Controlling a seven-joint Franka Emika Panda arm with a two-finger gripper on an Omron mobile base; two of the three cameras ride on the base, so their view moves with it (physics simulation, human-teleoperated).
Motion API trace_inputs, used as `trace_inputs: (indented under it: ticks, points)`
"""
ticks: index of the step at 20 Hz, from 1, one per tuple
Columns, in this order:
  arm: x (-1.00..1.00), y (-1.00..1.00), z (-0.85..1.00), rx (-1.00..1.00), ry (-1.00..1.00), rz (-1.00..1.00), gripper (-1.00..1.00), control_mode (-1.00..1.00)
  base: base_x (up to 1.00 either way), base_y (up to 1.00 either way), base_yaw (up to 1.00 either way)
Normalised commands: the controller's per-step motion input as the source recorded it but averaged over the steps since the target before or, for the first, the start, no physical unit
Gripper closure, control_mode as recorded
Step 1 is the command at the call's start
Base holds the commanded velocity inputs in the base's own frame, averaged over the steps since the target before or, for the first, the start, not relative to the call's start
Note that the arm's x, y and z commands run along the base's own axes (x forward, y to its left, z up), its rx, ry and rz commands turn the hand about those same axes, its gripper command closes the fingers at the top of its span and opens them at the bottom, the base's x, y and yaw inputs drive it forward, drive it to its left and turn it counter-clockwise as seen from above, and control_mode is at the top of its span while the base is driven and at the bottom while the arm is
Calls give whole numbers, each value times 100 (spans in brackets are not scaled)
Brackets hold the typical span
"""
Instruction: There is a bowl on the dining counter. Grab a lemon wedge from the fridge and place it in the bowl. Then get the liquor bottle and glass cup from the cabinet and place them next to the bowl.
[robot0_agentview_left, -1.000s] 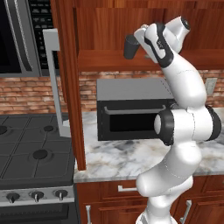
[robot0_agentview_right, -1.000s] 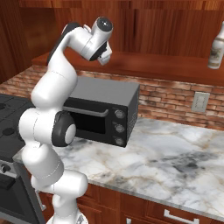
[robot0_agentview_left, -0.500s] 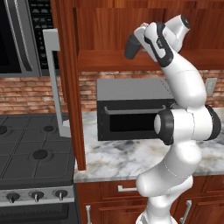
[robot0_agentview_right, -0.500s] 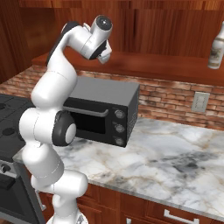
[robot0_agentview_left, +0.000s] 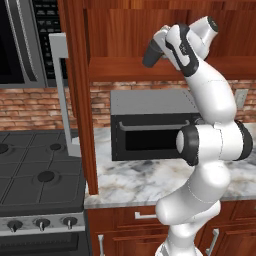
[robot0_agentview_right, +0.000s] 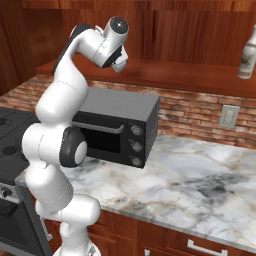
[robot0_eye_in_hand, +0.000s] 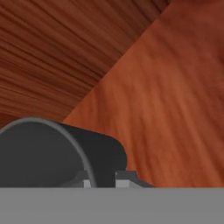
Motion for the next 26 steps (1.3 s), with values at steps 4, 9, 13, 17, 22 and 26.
trace_inputs:
  ticks: [4,9,13,17,22,26]
  points:
    - [-3,0,0,0,0,0,100,-100,0,0,0]
    - [-55,0,9,-2,-5,0,100,-100,0,0,0]
    - [-100,-4,41,-3,-16,0,100,-100,0,0,0]
    - [-100,-15,45,-2,-15,0,100,-100,0,0,0]
    - [-100,-29,36,-5,-5,0,100,-100,0,0,0]
    - [-100,-28,25,-8,1,0,100,-100,0,0,0]
